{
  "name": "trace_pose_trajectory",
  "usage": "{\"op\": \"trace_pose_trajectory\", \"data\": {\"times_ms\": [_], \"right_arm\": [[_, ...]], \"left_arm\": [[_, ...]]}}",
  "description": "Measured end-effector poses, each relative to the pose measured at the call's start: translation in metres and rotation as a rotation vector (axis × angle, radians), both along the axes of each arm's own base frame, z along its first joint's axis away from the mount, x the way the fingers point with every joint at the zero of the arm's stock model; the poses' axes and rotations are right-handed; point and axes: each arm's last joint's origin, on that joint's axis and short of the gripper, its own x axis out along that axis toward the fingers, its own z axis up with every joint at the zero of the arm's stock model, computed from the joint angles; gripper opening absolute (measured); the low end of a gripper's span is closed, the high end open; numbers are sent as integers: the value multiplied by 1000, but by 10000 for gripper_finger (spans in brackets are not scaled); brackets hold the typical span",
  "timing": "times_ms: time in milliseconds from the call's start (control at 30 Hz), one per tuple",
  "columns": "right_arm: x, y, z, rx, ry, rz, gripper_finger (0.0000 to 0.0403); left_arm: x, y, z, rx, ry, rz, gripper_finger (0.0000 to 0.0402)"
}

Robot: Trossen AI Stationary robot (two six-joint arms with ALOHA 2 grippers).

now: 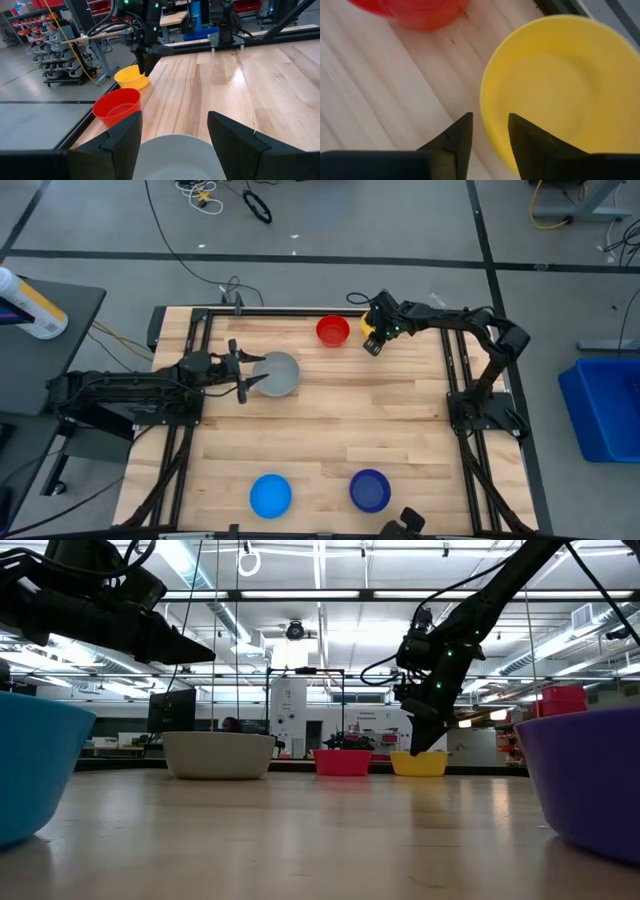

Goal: Nest bowls inside each other
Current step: Stack the yellow bowl on the gray bowl

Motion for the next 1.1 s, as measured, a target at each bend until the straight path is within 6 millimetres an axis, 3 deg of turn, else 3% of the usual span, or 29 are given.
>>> {"op": "trace_pose_trajectory", "data": {"times_ms": [167, 300, 467, 600, 933, 1000, 1100], "right_arm": [[1, 7, -8, 18, -12, -27, 96], [4, 14, -9, 23, -4, -30, 21], [25, 34, -3, -33, -59, 63, 6], [49, 60, 21, -128, -132, 146, 4], [96, 136, 107, -325, -337, 315, 2], [107, 148, 115, -333, -388, 349, 2], [124, 161, 113, -312, -456, 407, 1]], "left_arm": [[0, 0, 0, 0, 0, 0, 232], [0, 0, 0, 3, 1, 6, 232], [-1, 2, 0, 31, 10, 57, 232], [-1, 2, 0, 48, 17, 84, 232], [-2, 4, 0, 89, 34, 153, 232], [-2, 5, 0, 103, 41, 176, 232], [-4, 7, 1, 137, 48, 245, 232]]}}
